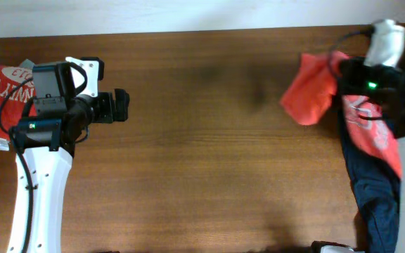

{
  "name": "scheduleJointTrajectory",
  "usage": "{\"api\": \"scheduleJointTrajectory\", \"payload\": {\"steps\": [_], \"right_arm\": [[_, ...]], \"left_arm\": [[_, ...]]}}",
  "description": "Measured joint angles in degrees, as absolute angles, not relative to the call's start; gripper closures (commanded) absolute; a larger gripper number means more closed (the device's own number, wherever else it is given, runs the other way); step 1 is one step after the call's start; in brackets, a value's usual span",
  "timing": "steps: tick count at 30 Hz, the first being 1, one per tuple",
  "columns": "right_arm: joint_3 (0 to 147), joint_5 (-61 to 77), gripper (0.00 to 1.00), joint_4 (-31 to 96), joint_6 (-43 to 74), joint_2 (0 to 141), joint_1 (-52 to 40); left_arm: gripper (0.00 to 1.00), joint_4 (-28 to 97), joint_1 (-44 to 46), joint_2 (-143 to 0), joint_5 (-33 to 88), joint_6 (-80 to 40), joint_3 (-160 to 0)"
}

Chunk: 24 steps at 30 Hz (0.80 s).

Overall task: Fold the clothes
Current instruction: 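Grasp the orange t-shirt with the right gripper and drag it to center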

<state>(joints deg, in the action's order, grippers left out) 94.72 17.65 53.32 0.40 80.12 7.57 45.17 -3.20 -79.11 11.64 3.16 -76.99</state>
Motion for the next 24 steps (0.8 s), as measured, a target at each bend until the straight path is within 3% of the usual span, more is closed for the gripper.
{"api": "scheduleJointTrajectory", "payload": {"steps": [7, 16, 17, 18, 19, 24], "right_arm": [[94.72, 16.56, 0.96, 39.59, 3.33, 85.8, -10.44], [94.72, 12.93, 0.96, 29.47, 8.19, 91.09, -23.88], [94.72, 12.88, 0.82, 28.82, 8.51, 91.26, -24.75], [94.72, 12.84, 0.44, 28.47, 8.73, 91.26, -25.28], [94.72, 12.71, 0.34, 28.16, 8.99, 91.24, -25.65], [94.72, 11.9, 0.32, 28.45, 9.04, 91.22, -23.99]], "left_arm": [[0.01, 43.94, -3.2, -79.11, 11.68, 3.16, -77.06], [0.01, 46.06, -3.2, -79.13, 11.84, 3.22, -77.06], [0.01, 46.06, -3.2, -79.13, 11.84, 3.22, -77.06], [0.01, 46.06, -3.2, -79.13, 11.84, 3.22, -77.06], [0.01, 46.06, -3.2, -79.13, 11.84, 3.22, -77.06], [0.01, 47.55, -2.55, -79.13, 12.64, 4.75, -77.06]]}}
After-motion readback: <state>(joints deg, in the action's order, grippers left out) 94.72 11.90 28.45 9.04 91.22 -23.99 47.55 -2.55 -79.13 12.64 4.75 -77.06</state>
